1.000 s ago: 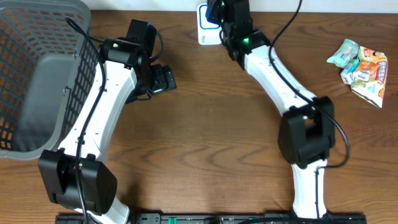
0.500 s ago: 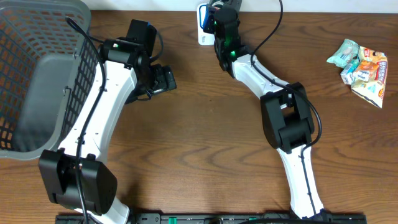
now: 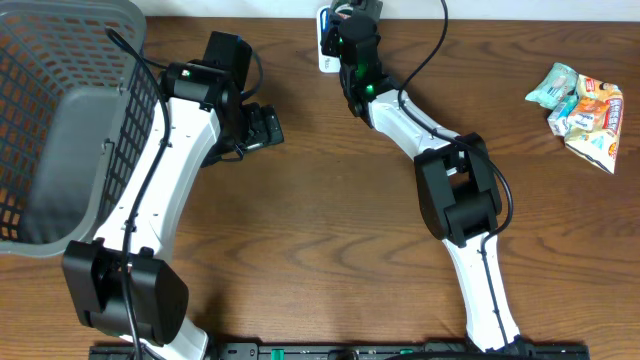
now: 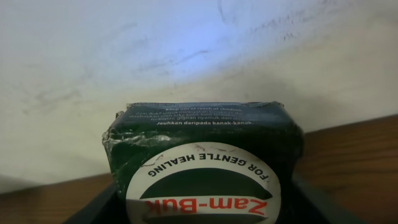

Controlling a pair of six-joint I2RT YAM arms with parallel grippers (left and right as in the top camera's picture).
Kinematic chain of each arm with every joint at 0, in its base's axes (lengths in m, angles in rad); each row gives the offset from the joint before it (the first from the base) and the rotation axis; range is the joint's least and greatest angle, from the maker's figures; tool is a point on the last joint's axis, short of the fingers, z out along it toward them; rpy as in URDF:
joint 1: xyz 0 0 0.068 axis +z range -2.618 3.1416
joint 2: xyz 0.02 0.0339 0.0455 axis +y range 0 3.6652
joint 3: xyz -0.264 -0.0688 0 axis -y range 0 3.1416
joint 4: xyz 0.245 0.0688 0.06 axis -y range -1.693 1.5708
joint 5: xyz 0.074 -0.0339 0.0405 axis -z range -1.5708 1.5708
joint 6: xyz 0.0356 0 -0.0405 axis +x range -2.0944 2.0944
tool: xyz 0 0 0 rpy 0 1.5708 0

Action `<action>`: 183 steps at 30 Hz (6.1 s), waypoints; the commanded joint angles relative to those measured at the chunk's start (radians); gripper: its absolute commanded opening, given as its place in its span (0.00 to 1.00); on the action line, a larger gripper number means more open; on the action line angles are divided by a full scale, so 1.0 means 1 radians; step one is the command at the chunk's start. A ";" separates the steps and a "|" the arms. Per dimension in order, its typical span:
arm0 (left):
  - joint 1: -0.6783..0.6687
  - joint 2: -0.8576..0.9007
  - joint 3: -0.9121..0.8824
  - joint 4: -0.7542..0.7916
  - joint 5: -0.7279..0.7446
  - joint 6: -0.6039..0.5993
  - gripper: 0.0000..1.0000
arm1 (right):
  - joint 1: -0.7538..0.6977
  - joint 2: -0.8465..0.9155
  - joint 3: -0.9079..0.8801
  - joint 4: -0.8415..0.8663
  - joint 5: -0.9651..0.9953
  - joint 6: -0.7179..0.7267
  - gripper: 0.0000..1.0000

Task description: Scan the item barcode

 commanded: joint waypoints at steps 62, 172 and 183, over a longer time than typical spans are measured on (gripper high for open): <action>0.002 0.004 -0.005 -0.003 -0.003 -0.012 1.00 | -0.682 -0.401 0.020 -1.447 -0.267 0.039 0.99; 0.002 0.004 -0.005 -0.003 -0.003 -0.012 1.00 | -0.128 -1.549 -1.062 -1.152 -0.216 0.064 0.99; 0.002 0.004 -0.005 -0.003 -0.003 -0.012 1.00 | -0.129 -1.563 -1.067 -1.153 -0.194 0.064 0.99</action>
